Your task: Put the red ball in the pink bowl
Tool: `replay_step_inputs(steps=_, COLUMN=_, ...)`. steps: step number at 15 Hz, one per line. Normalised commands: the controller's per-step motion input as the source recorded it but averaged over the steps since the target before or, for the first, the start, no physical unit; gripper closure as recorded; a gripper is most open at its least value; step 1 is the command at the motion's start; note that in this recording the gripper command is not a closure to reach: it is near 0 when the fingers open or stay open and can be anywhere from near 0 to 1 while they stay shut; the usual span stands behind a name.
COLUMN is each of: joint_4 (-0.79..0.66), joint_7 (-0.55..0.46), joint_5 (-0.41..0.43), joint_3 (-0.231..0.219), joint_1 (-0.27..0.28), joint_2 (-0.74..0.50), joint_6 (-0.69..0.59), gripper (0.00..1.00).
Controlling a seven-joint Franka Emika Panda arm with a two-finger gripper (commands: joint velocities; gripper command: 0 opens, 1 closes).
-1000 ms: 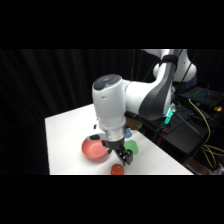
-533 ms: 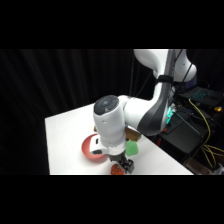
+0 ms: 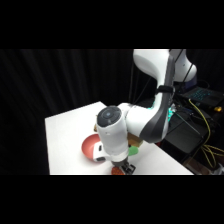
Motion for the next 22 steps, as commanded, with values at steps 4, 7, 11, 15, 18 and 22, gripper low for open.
replay_step_inputs(steps=4, joint_4=0.04, joint_7=0.09, joint_5=-0.067, joint_3=-0.015, joint_1=0.026, joint_2=-0.02, joint_6=0.09, gripper=0.89)
replay_step_inputs(steps=7, joint_4=0.03, joint_7=0.09, joint_5=-0.059, joint_3=-0.020, joint_1=0.024, joint_2=-0.03, joint_6=0.06, gripper=0.05)
replay_step_inputs(steps=11, joint_4=0.00, joint_7=0.18, joint_5=-0.110, joint_3=-0.091, joint_1=0.052, joint_2=-0.21, joint_6=-0.18, gripper=0.08)
replay_step_inputs(steps=15, joint_4=-0.10, joint_7=0.13, joint_5=-0.172, joint_3=-0.089, joint_1=0.018, joint_2=-0.51, joint_6=-0.38, gripper=0.07)
replay_step_inputs(steps=18, joint_4=-0.09, joint_7=0.10, joint_5=-0.163, joint_3=-0.046, joint_1=-0.048, joint_2=-0.47, joint_6=-0.39, gripper=0.07)
replay_step_inputs(steps=22, joint_4=-0.04, joint_7=0.02, joint_5=-0.126, joint_3=-0.038, joint_1=-0.150, joint_2=-0.28, joint_6=-0.20, gripper=0.07)
